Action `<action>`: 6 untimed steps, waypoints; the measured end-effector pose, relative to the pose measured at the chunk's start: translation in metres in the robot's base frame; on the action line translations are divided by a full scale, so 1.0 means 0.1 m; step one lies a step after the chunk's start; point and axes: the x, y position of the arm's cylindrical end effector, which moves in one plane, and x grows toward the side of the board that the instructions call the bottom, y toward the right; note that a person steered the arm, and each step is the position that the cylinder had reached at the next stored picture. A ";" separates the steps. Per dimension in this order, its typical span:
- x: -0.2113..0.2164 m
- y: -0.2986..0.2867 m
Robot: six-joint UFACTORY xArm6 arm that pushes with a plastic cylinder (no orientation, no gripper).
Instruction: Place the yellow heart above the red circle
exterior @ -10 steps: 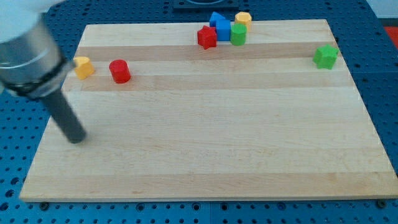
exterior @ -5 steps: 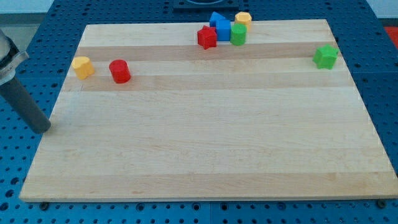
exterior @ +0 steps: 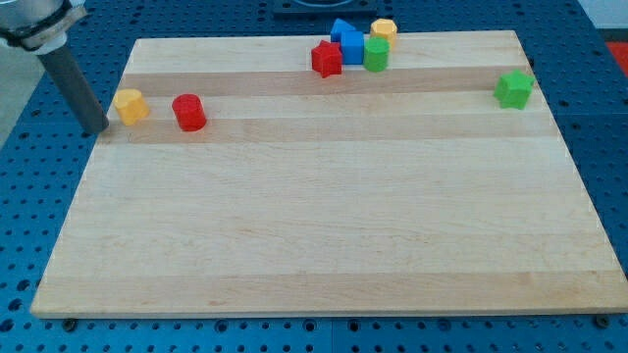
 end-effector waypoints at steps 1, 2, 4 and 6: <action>-0.04 0.14; -0.04 0.45; -0.35 0.72; -0.31 0.72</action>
